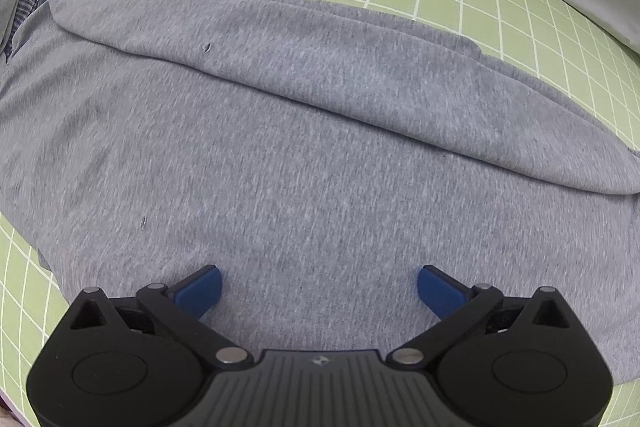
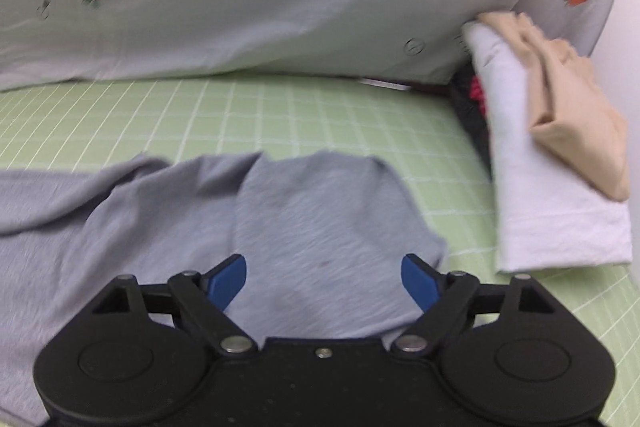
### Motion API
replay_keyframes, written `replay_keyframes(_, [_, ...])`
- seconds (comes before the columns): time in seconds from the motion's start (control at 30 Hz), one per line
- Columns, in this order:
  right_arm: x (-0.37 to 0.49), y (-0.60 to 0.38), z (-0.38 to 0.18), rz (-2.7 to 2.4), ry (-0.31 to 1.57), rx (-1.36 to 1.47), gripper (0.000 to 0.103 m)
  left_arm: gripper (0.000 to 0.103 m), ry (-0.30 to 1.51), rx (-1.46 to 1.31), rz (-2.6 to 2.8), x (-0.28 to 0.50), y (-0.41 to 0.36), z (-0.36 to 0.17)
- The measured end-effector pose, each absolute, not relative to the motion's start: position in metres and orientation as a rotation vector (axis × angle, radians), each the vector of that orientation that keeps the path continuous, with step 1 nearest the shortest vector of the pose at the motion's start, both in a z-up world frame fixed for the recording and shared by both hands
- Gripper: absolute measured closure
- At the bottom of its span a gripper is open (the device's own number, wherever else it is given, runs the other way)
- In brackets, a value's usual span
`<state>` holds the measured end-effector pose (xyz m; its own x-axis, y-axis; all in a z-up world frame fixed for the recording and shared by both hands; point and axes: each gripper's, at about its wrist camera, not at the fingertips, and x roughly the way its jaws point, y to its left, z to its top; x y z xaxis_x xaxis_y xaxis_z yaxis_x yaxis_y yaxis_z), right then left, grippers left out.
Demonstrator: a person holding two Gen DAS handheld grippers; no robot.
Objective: Fold clothes
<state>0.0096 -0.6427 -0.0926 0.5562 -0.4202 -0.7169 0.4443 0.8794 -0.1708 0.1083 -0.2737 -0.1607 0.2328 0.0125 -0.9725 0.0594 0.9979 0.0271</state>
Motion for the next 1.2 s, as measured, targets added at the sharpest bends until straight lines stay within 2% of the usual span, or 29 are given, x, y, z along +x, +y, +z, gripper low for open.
replay_keyframes(0.17, [0.006,-0.627,-0.105,-0.44,0.913,0.035,0.03,0.0,1.334,0.063,-0.033,0.105,-0.272,-0.159])
replay_keyframes(0.2, [0.005,-0.626,-0.106,-0.422,0.929,0.018,0.043,0.0,1.331,0.063,-0.033,0.104,-0.272,-0.158])
replay_keyframes(0.27, [0.006,-0.633,-0.104,-0.37,0.942,0.016,0.075,0.0,1.328,0.062,-0.034,0.102,-0.27,-0.157])
replay_keyframes(0.3, [0.009,-0.64,-0.102,-0.351,0.959,0.02,0.101,0.0,1.329,0.062,-0.035,0.102,-0.27,-0.157])
replay_keyframes(0.5, [0.038,-0.7,-0.066,-0.46,0.837,-0.153,0.102,0.0,1.325,0.063,-0.037,0.098,-0.268,-0.154])
replay_keyframes(0.57, [0.045,-0.727,-0.052,-0.565,0.765,-0.153,0.098,0.0,1.326,0.063,-0.036,0.097,-0.267,-0.153])
replay_keyframes(0.6, [0.045,-0.738,-0.049,-0.603,0.758,-0.122,0.079,0.0,1.327,0.062,-0.036,0.096,-0.266,-0.152])
replay_keyframes(0.63, [0.044,-0.749,-0.046,-0.641,0.75,-0.091,0.065,0.0,1.327,0.062,-0.036,0.095,-0.265,-0.151])
replay_keyframes(0.67, [0.041,-0.758,-0.043,-0.672,0.741,-0.053,0.062,0.0,1.327,0.062,-0.036,0.095,-0.265,-0.151])
replay_keyframes(0.87, [-0.028,-0.768,-0.057,-0.726,0.72,0.317,0.06,0.0,1.321,0.06,-0.034,0.083,-0.266,-0.15])
replay_keyframes(1.17, [-0.07,-0.75,-0.108,-0.751,0.789,0.565,0.061,0.0,1.347,0.061,-0.036,0.084,-0.263,-0.141])
replay_keyframes(1.2, [-0.069,-0.749,-0.11,-0.756,0.789,0.566,0.065,0.0,1.348,0.061,-0.036,0.084,-0.263,-0.141])
